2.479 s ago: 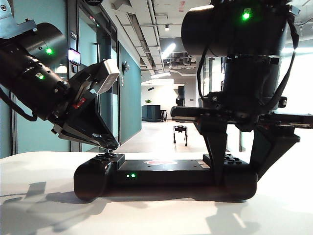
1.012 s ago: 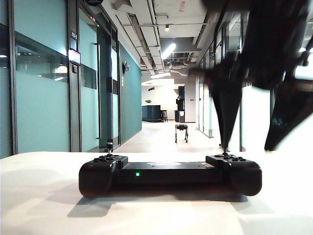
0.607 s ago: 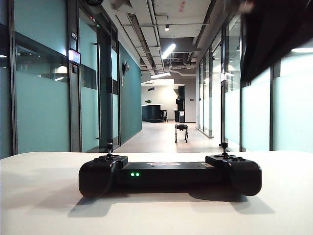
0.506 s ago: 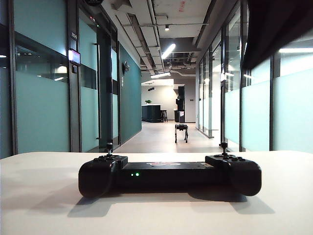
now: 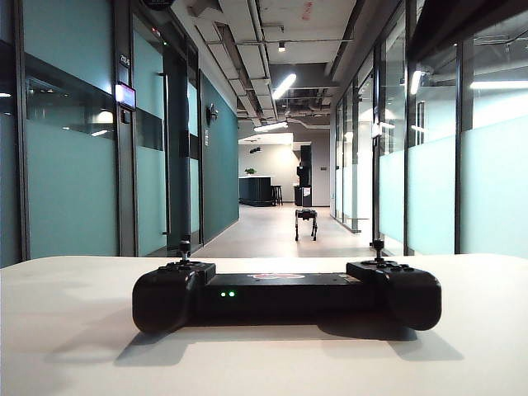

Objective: Push the left joystick on the remote control sitting on the white table forward to make the robot dog walk in a straight line until it approaches the door.

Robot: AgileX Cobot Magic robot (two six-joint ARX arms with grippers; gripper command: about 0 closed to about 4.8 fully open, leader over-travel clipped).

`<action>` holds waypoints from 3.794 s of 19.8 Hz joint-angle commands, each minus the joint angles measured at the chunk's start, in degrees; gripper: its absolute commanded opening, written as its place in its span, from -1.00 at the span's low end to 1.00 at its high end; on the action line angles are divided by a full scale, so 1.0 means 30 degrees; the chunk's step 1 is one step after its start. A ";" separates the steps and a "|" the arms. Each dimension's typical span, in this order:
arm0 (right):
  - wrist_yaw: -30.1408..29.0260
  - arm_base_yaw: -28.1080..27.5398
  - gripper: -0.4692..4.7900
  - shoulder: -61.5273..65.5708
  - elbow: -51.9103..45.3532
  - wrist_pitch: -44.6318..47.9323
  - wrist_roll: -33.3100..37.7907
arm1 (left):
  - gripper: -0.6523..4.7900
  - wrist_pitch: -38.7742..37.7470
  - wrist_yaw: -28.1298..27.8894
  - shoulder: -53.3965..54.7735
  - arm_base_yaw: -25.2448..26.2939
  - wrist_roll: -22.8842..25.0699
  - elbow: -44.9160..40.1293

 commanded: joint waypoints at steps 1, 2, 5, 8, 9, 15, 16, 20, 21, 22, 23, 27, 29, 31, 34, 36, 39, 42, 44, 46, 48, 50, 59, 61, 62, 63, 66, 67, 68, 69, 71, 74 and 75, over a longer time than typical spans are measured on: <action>0.0095 -0.0015 -0.82 -0.0022 0.0087 0.0488 -0.0058 | -0.78 0.2674 0.0029 -0.1333 -0.0007 0.0109 -0.1464; 0.0087 -0.0007 -0.82 -0.0022 0.0087 0.0488 -0.0058 | -0.78 0.3249 0.0029 -0.1690 -0.0007 0.0160 -0.1931; 0.0102 -0.0015 -0.82 -0.0022 0.0087 0.0488 -0.0058 | -0.78 0.4291 -0.0117 -0.2259 -0.0007 0.0168 -0.3213; 0.0095 -0.0015 -0.82 -0.0022 0.0087 0.0488 -0.0058 | -0.78 0.6025 -0.0131 -0.2382 -0.0007 0.0109 -0.4255; 0.0095 -0.0015 -0.82 -0.0022 0.0087 0.0488 -0.0058 | -0.78 0.6623 -0.0561 -0.2382 -0.0007 0.0015 -0.4503; 0.0095 -0.0015 -0.82 -0.0022 0.0087 0.0488 -0.0058 | -0.78 0.9216 -0.1464 -0.2419 0.0007 0.0029 -0.5901; 0.0109 -0.0029 -0.82 -0.0022 0.0087 0.0495 -0.0058 | -0.78 0.9238 -0.1472 -0.2601 0.0124 0.0058 -0.6171; 0.0095 -0.0036 -0.82 -0.0022 0.0087 0.0488 -0.0058 | -0.78 0.9078 -0.1231 -0.3257 0.1887 0.0015 -0.7235; 0.0095 -0.0036 -0.82 -0.0022 0.0087 0.0488 -0.0058 | -0.78 0.9071 -0.1202 -0.3468 0.2404 0.0007 -0.7460; 0.0102 -0.0036 -0.82 -0.0022 0.0087 0.0488 -0.0058 | -0.78 0.9092 -0.1071 -0.3774 0.3031 0.0007 -0.7759; 0.0095 -0.0036 -0.82 -0.0022 0.0087 0.0488 -0.0058 | -0.78 0.9100 -0.1086 -0.4095 0.3555 0.0000 -0.8022; 0.0095 -0.0036 -0.82 -0.0022 0.0087 0.0488 -0.0058 | -0.78 0.9085 -0.0656 -0.5311 0.5880 -0.0080 -0.9049; 0.0095 -0.0036 -0.82 -0.0022 0.0087 0.0488 -0.0058 | -0.78 0.9129 -0.0197 -0.5654 0.6863 -0.0080 -0.9384; 0.0095 -0.0036 -0.82 -0.0015 0.0087 0.0488 -0.0058 | -0.78 0.9180 -0.0204 -0.5654 0.7155 -0.0080 -0.9617; 0.0095 -0.0036 -0.82 -0.0015 0.0087 0.0488 -0.0058 | -0.78 1.0040 -0.0240 -0.5654 0.7133 -0.0357 -1.0506; 0.0095 -0.0036 -0.82 -0.0015 0.0087 0.0488 -0.0058 | -0.78 1.0921 -0.0321 -0.5654 0.7133 -0.0357 -1.1162; 0.0095 -0.0036 -0.82 -0.0015 0.0087 0.0488 -0.0058 | -0.78 1.1540 -0.0481 -0.5654 0.7133 -0.0342 -1.1803; 0.0095 -0.0036 -0.82 -0.0015 0.0087 0.0488 -0.0058 | -0.78 1.1489 -0.1304 -0.5654 0.7286 -0.0262 -1.1803; 0.0095 -0.0036 -0.82 -0.0015 0.0087 0.0488 -0.0058 | -0.78 1.1489 -0.1122 -0.5654 0.7832 -0.0270 -1.1803; 0.0095 -0.0036 -0.82 -0.0015 0.0087 0.0488 -0.0058 | -0.78 1.1497 -0.1042 -0.5654 0.8466 -0.0262 -1.1803; 0.0095 -0.0036 -0.82 -0.0015 0.0087 0.0488 -0.0058 | -0.78 1.1497 -0.1100 -0.5654 0.8546 -0.0066 -1.1803; 0.0095 -0.0036 -0.82 -0.0015 0.0087 0.0488 -0.0058 | -0.78 1.1489 -0.1115 -0.5654 0.8335 0.0160 -1.1803; 0.0095 -0.0036 -0.82 -0.0015 0.0087 0.0488 -0.0058 | -0.78 1.1511 -0.1515 -0.5654 0.7526 -0.0969 -1.1803; 0.0095 -0.0036 -0.82 -0.0015 0.0087 0.0488 -0.0058 | -0.78 1.1577 -0.2076 -0.5654 0.7526 -0.1071 -1.1803; 0.0095 -0.0036 -0.82 -0.0015 0.0087 0.0488 -0.0058 | -0.78 1.1672 -0.2339 -0.5654 0.7526 -0.1064 -1.1803; 0.0095 -0.0036 -0.82 -0.0015 0.0087 0.0488 -0.0058 | -0.78 1.1774 -0.2798 -0.5654 0.7526 -0.1027 -1.1803; 0.0095 -0.0036 -0.82 -0.0015 0.0087 0.0488 -0.0058 | -0.78 1.1890 -0.3395 -0.5654 0.7526 -0.0845 -1.1803; 0.0095 -0.0036 -0.82 -0.0015 0.0087 0.0488 -0.0058 | -0.78 1.1948 -0.3395 -0.5654 0.7526 -0.0845 -1.1803; 0.0095 -0.0036 -0.82 -0.0015 0.0087 0.0488 -0.0058 | -0.78 1.1956 -0.3388 -0.5654 0.7519 -0.0852 -1.1803; 0.0095 -0.0036 -0.82 -0.0015 0.0087 0.0488 -0.0058 | -0.78 1.1934 -0.3381 -0.5654 0.7519 -0.0852 -1.1803; 0.0095 -0.0036 -0.82 -0.0015 0.0087 0.0488 -0.0058 | -0.78 1.1941 -0.3351 -0.5654 0.7519 -0.0845 -1.1803; 0.0102 -0.0036 -0.82 -0.0015 0.0087 0.0488 -0.0058 | -0.78 1.1934 -0.3395 -0.5654 0.7533 -0.0845 -1.1803; 0.0095 -0.0036 -0.82 -0.0015 0.0087 0.0488 -0.0058 | -0.78 1.1927 -0.3388 -0.5654 0.7533 -0.0845 -1.1803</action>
